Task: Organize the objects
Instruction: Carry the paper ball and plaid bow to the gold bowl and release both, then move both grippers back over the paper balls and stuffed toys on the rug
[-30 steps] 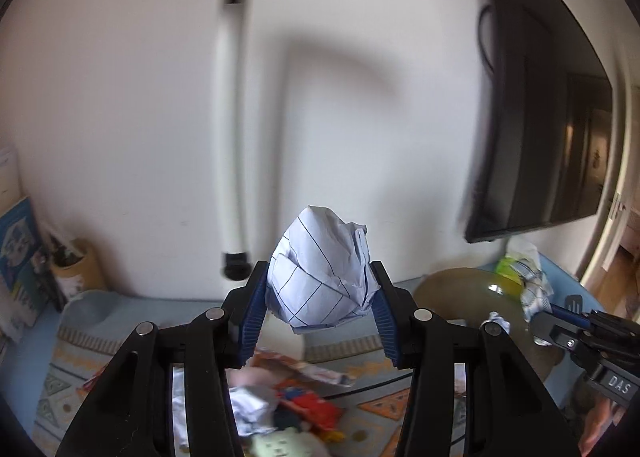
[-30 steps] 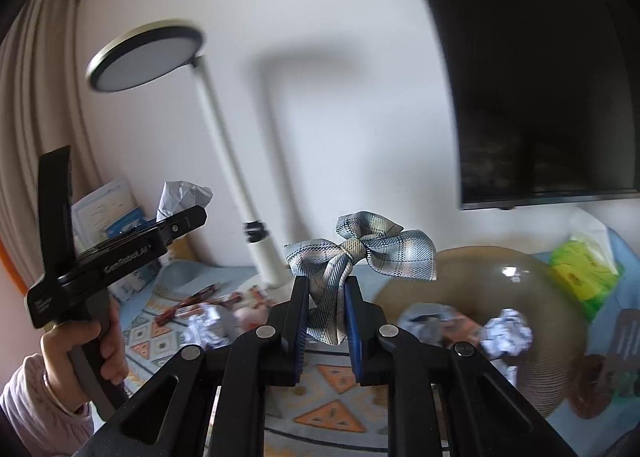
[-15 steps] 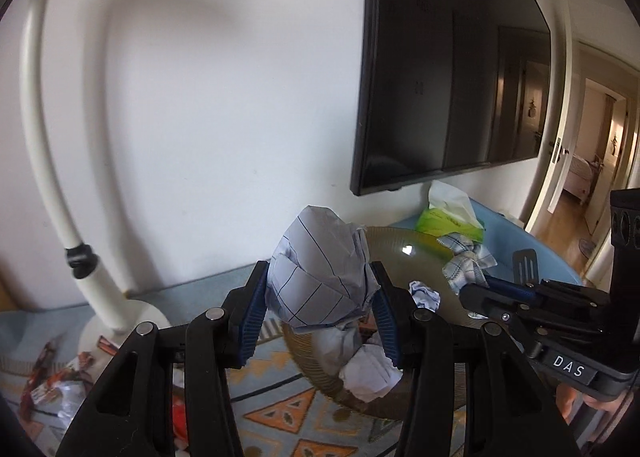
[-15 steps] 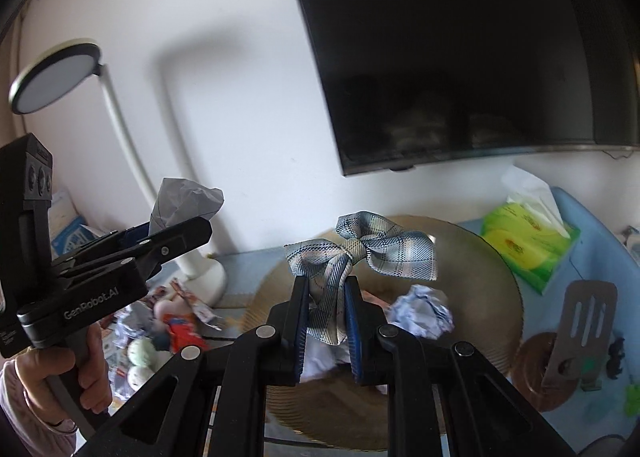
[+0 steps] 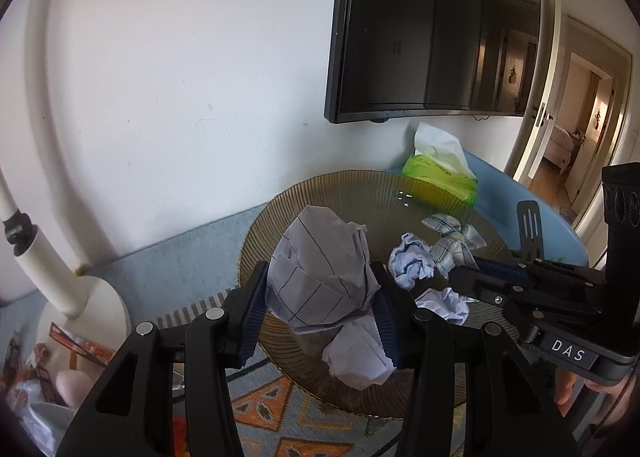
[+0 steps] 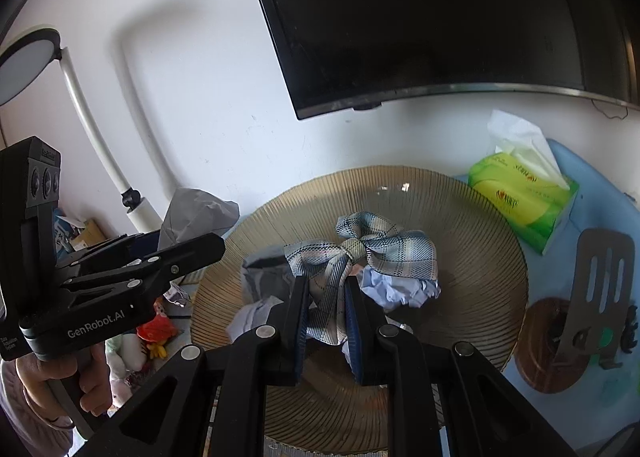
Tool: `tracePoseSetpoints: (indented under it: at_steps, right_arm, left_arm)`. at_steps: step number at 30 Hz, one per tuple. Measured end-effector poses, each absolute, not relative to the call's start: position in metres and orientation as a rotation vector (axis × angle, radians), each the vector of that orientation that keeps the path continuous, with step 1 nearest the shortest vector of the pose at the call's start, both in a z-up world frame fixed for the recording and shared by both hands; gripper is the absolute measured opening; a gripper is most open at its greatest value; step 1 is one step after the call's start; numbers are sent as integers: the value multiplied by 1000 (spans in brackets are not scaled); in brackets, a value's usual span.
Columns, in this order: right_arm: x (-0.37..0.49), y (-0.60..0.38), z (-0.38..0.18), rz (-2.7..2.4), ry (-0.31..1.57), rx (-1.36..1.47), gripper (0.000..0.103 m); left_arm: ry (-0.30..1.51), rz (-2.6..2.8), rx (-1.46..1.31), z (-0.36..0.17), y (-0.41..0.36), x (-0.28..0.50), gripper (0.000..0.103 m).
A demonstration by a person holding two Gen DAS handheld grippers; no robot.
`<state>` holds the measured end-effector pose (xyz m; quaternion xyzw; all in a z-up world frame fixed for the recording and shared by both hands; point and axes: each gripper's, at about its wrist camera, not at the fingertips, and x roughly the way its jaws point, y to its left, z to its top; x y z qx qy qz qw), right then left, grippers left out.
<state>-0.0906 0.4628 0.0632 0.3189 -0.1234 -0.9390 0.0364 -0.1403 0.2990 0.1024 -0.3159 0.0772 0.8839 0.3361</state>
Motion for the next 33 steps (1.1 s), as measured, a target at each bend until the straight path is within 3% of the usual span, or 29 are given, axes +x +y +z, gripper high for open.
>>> tracePoseSetpoints:
  at_steps: [1,2,6,7,11,21,33]
  right_arm:
    - [-92,463,62,-2880,-381,985,19]
    - [-94,463,60,-2869,-387,996,22]
    - [-100,469,57,-2933,-408,1070,87]
    - [-100,474,57,-2930,-439,1060,103]
    - [-96,483,60,-2873,-566,1026,103]
    - [-94,454,76,-2851,-550,1001,103]
    - [-78,395,118,-2825,-488,908,103]
  left_arm:
    - [197,2301,-828,102,299,-141,49]
    - [191,2293,-837,102,299,-142,57]
    - [199,2299,-943,99,297,-152,102]
    - [185,2314,-961,98,292,-156,102]
    - [101,2301,-956,99,278,-160,103]
    - [131,2360,-908,116,256,-153,103]
    - [44,2498,-852,165,160,-140,103]
